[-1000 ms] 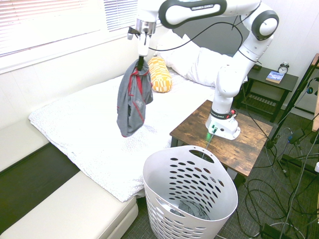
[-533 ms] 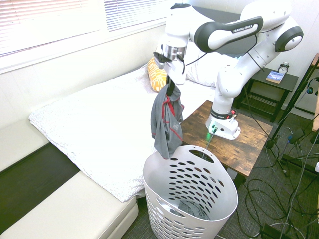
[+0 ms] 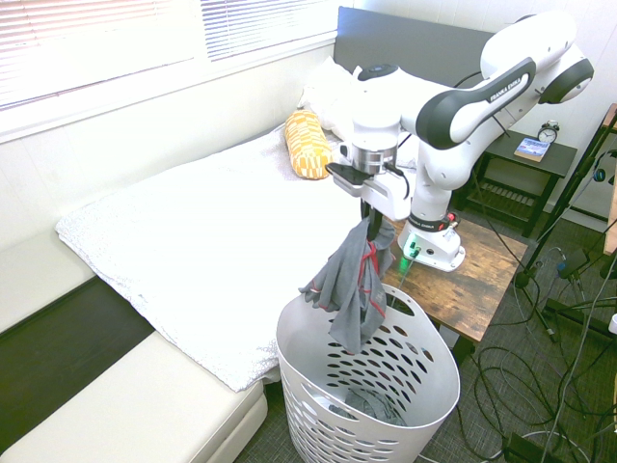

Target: Put my clothes in the laundry bag

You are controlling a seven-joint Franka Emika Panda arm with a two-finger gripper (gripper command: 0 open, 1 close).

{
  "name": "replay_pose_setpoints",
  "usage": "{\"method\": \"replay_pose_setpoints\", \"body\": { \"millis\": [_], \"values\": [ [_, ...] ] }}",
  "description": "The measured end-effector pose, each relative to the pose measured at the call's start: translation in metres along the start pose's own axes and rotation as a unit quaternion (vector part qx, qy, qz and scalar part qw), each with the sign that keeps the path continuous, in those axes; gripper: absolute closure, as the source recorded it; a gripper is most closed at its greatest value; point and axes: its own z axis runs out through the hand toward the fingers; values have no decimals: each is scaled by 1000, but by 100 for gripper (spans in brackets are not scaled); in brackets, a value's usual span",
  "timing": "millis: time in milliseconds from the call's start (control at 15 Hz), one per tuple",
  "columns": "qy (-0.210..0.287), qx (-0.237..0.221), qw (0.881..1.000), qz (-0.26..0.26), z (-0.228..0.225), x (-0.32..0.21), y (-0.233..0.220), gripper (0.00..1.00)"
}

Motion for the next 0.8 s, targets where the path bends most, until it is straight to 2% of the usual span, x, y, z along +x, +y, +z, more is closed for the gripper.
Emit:
{"method": "replay_pose_setpoints", "body": {
  "millis": [200,267,800],
  "values": [
    [-24,-4,1000,3,32,2,-6,100],
    [-32,-8,999,-1,43,1,-9,0],
    [-47,-19,999,-10,64,-3,-12,0]
  ]
}}
